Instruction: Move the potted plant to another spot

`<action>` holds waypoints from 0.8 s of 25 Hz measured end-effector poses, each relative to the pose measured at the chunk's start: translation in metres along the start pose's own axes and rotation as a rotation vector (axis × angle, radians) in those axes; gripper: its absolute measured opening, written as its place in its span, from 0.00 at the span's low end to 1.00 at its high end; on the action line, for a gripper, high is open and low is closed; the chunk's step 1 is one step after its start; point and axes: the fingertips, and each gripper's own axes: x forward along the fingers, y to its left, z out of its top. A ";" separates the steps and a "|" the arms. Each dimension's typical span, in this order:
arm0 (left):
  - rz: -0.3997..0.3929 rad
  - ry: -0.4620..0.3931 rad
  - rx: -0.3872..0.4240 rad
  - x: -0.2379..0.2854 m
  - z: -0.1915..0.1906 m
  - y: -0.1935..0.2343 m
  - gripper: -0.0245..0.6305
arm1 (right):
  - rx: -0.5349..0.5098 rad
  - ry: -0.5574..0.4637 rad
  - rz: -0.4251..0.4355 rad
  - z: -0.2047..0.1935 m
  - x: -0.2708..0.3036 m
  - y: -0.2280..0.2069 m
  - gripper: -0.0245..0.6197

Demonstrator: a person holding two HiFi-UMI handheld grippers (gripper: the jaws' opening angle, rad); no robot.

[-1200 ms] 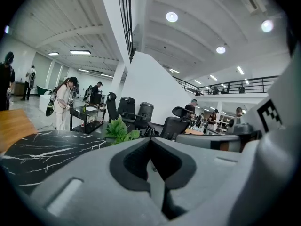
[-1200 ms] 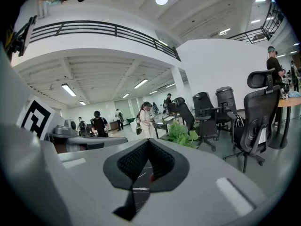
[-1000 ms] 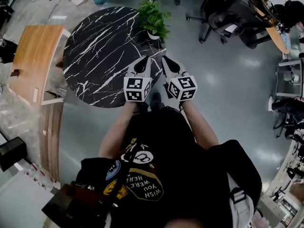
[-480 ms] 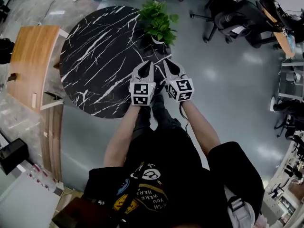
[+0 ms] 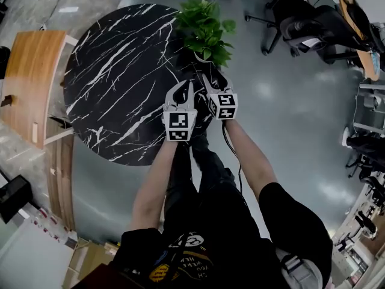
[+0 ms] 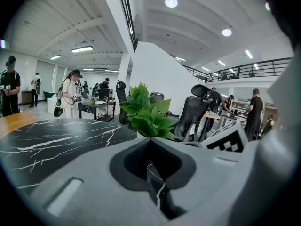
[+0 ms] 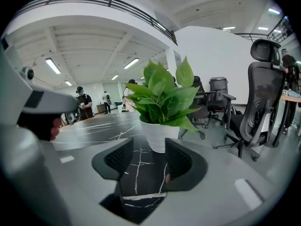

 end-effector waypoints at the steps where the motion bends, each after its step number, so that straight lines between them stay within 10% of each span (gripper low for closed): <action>1: 0.001 0.000 -0.005 0.003 -0.002 0.003 0.04 | -0.014 0.007 -0.014 -0.005 0.010 -0.004 0.42; 9: -0.014 -0.032 -0.042 0.004 0.002 0.011 0.04 | -0.114 0.068 -0.038 -0.008 0.080 -0.027 0.84; 20: 0.009 -0.046 -0.083 -0.008 -0.002 0.022 0.04 | -0.131 0.032 -0.111 0.004 0.103 -0.035 0.80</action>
